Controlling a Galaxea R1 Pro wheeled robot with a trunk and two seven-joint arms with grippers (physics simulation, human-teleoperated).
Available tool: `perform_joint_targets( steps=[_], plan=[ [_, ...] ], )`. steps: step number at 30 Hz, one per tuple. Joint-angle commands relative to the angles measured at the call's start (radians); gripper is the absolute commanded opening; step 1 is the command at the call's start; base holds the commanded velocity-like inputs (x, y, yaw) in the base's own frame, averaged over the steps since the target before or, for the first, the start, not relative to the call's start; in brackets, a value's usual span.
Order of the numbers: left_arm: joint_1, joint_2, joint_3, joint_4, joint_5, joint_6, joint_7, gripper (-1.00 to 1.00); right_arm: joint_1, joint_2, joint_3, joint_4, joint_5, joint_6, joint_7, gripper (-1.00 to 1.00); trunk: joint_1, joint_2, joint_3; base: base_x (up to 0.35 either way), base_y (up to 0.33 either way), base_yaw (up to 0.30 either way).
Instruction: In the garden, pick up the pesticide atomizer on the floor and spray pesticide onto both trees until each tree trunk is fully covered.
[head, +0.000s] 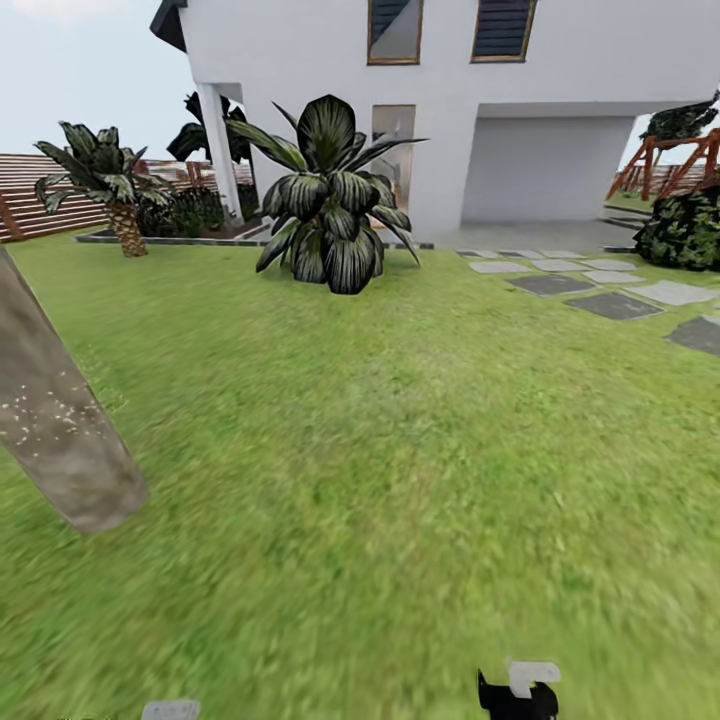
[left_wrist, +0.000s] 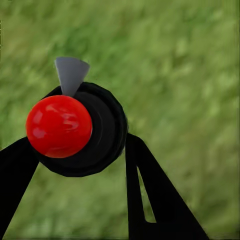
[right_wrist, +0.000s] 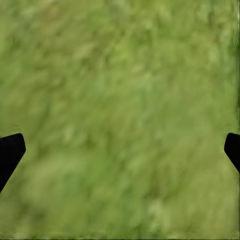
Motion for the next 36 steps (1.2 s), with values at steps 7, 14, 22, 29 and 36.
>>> perform_joint_targets(
  steps=[7,14,22,29,36],
  plan=[
    [0.001,0.008,0.008,0.000,-0.008,-0.004,0.087,-1.00,-0.001,-0.001,0.006,0.002,-0.012,-0.003,-0.004,1.00,-0.001,0.000,-0.005,-0.336,0.143,-0.294],
    [0.001,-0.003,0.004,0.000,-0.008,-0.004,0.121,-1.00,-0.001,0.000,0.006,0.002,-0.013,-0.003,-0.004,1.00,-0.001,0.000,-0.009,-0.334,0.143,-0.294],
    [0.000,-0.005,0.010,-0.002,0.003,-0.003,0.123,-1.00,-0.001,0.000,0.006,0.002,-0.013,-0.003,-0.004,1.00,-0.001,0.000,-0.013,-0.051,0.019,-0.294],
    [0.000,-0.007,0.009,0.000,0.005,-0.004,0.115,-1.00,-0.001,0.001,0.006,0.002,-0.013,-0.003,-0.004,1.00,-0.001,0.000,-0.016,0.000,0.000,-0.294],
    [0.000,-0.004,0.012,0.000,0.007,-0.004,0.115,-1.00,-0.001,0.004,0.006,0.003,-0.013,-0.003,-0.004,1.00,-0.001,0.000,-0.019,0.000,0.000,-0.294]
  ],
)
